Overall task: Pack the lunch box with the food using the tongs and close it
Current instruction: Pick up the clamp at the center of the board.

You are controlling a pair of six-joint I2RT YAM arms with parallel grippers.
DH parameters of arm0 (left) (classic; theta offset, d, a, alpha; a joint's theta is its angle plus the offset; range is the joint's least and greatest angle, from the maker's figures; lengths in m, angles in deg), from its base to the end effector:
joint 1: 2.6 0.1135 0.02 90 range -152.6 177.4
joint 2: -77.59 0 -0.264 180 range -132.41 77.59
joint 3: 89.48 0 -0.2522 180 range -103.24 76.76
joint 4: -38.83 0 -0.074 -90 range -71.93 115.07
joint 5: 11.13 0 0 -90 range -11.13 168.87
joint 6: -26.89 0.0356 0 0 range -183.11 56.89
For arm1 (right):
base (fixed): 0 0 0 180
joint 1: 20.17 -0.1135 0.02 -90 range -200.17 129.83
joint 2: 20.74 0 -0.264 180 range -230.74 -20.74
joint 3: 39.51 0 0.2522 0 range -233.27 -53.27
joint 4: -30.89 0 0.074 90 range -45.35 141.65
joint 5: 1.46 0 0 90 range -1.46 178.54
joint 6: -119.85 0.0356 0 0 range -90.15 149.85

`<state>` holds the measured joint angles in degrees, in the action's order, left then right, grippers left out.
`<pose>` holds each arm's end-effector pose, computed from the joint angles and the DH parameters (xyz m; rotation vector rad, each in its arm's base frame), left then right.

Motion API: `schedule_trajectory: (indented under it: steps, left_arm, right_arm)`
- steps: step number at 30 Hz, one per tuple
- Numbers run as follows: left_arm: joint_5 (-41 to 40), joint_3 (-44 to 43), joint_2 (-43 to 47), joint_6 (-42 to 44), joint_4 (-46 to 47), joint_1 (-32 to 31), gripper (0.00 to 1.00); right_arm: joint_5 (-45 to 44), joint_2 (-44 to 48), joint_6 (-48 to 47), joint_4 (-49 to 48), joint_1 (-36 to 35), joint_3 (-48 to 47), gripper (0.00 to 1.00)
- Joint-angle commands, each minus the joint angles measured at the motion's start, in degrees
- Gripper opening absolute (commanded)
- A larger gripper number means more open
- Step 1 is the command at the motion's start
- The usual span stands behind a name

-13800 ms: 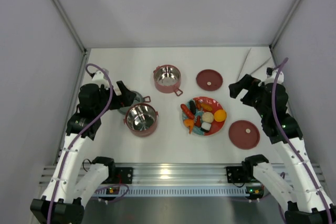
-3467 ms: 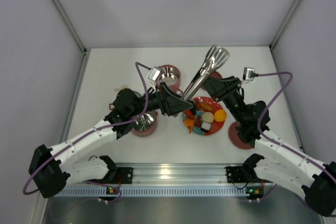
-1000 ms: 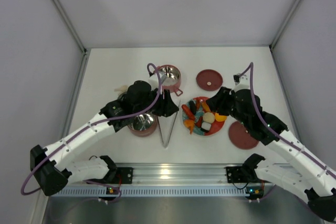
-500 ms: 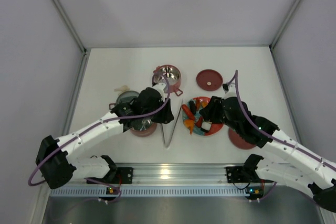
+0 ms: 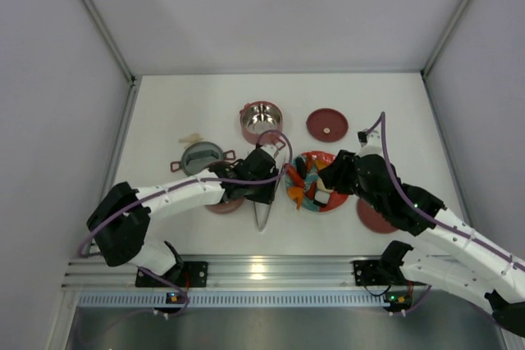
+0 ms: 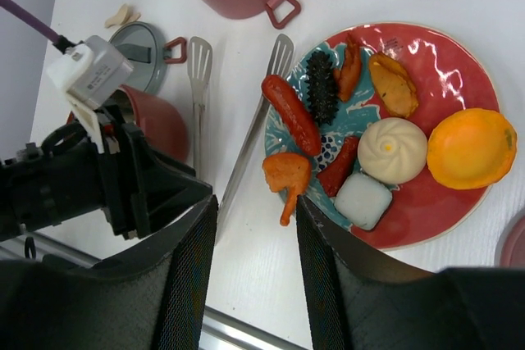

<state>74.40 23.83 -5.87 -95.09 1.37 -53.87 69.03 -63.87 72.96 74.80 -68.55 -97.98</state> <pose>0.1870 -0.2287 0.2142 0.4008 2.5527 -0.4785 0.1185 0.1155 0.3093 0.1171 2.0973 0.6385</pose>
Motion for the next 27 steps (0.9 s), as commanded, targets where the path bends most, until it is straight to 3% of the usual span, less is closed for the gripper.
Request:
schedule_trajectory:
  steps: [1, 17, 27]
  left_arm:
    - [-2.0, -1.1, -2.5, 0.3, 3.1, -0.9, 0.46]
    - [-3.4, -6.0, -12.5, 1.6, 4.5, -1.9, 0.45]
    - [-6.3, -5.9, -13.3, 1.5, 3.6, -2.3, 0.27]
  right_arm:
    - [-1.4, 0.8, 0.1, 2.1, -1.2, -0.8, 0.43]
    - [-2.2, 1.7, -0.5, 3.5, -1.2, -1.2, 0.43]
    - [-1.9, 1.6, -0.7, 3.1, -1.3, -1.2, 0.43]
